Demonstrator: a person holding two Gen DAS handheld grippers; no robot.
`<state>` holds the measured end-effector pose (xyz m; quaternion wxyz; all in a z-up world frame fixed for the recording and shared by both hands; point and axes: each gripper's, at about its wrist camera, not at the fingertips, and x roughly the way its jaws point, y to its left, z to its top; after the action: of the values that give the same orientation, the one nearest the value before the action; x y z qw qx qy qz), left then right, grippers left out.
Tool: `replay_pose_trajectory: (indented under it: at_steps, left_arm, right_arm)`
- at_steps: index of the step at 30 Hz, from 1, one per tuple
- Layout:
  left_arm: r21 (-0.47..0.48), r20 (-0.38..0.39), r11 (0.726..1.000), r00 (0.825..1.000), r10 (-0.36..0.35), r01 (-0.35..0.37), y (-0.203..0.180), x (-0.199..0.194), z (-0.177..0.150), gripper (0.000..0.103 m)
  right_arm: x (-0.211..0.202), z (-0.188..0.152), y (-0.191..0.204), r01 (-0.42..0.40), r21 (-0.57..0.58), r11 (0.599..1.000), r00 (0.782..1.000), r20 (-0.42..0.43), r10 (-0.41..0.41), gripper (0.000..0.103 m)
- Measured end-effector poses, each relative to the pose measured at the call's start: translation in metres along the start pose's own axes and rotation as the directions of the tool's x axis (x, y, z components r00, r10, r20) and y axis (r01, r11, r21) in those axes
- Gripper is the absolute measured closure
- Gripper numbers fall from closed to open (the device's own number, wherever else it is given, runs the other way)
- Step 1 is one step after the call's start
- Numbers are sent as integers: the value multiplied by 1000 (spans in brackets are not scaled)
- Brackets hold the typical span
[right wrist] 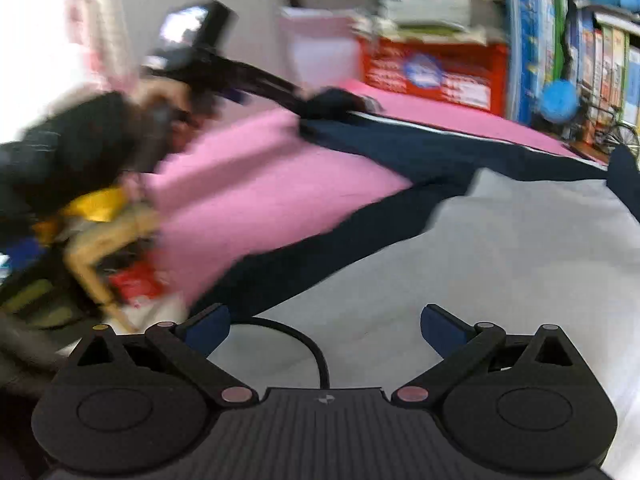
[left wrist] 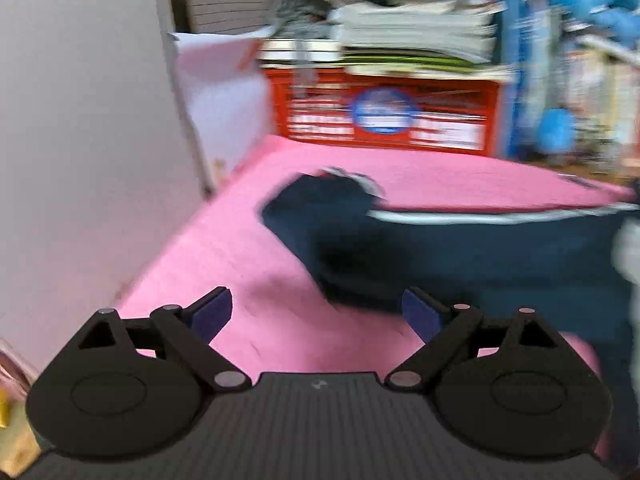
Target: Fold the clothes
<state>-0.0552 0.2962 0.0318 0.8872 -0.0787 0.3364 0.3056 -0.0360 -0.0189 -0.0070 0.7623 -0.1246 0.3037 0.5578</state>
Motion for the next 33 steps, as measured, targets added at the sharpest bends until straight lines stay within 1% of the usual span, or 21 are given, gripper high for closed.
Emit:
replay_pose_trajectory:
  at_steps: [2,4,6,7,8,9,11,14,16,18,19,20,21,22,23,24,26,29,30,31,33]
  left_arm:
    - [2,-11,991,991,-132,132,-4,-27,-18,9]
    - [17,-32,965,965,-260,261,-16,-55,-41,9]
    - [25,-15,941,942,-337,337,-30,-79,-60,9]
    - [34,29,920,920,-391,390,-36,-91,-68,9]
    - [64,58,889,888,-456,453,-40,-99,-74,4]
    - [84,37,870,871,-490,486,-49,-97,-76,1]
    - [119,-14,829,836,-548,546,-65,-93,-81,2]
    - [108,-116,791,798,-592,602,-80,-81,-83,2]
    - [76,-187,756,754,-629,650,-88,-70,-90,0]
    - [115,-164,735,743,-649,668,-97,-72,-97,0]
    - [128,-155,733,743,-651,669,-102,-73,-99,1]
    - [127,-143,730,740,-657,672,-107,-74,-99,10]
    - [117,-135,722,731,-669,682,-109,-73,-99,34]
    - [93,-128,723,728,-673,685,-111,-74,-99,45]
    - [66,-128,723,725,-677,687,-111,-77,-101,69]
    - [27,-131,715,712,-690,699,-107,-78,-100,86]
    - [-50,-116,670,662,-741,741,-94,-82,-98,93]
    - [-4,-53,618,617,-785,786,-73,-109,-92,94]
    - [17,-40,609,609,-792,793,-65,-115,-92,94]
    - [32,-37,607,608,-793,794,-57,-119,-93,94]
    - [20,-66,617,617,-784,786,-49,-115,-99,93]
  right_arm:
    - [-34,-24,1,63,70,996,995,68,-68,0]
    - [-70,-52,-8,128,198,972,982,109,-151,0]
    - [-105,-85,-17,197,317,928,961,124,-247,0]
    - [-120,-100,-22,229,363,903,949,123,-290,0]
    - [-134,-113,-26,270,398,877,934,112,-339,0]
    - [-147,-126,-30,312,431,847,917,97,-387,1]
    - [-169,-145,-31,370,476,798,880,96,-465,1]
    - [-189,-164,-39,416,529,740,834,103,-542,1]
    - [-193,-176,-45,438,563,701,809,93,-580,1]
    - [-194,-189,-51,416,590,692,804,116,-583,0]
    - [-192,-191,-55,400,598,694,805,133,-578,0]
    - [-190,-191,-59,383,605,698,806,150,-572,0]
    - [-188,-190,-61,367,610,702,811,160,-563,6]
    - [-185,-187,-64,345,618,707,819,169,-548,11]
    - [-184,-184,-65,318,629,709,829,178,-530,31]
    - [-184,-182,-67,290,642,710,839,186,-511,58]
    - [-191,-180,-65,238,670,703,847,212,-488,81]
    - [-217,-179,-50,169,660,732,837,296,-460,84]
    - [-226,-179,-45,159,650,743,835,313,-453,84]
    - [-233,-178,-41,180,638,749,834,304,-460,84]
    - [-236,-181,-38,258,627,736,840,231,-491,84]
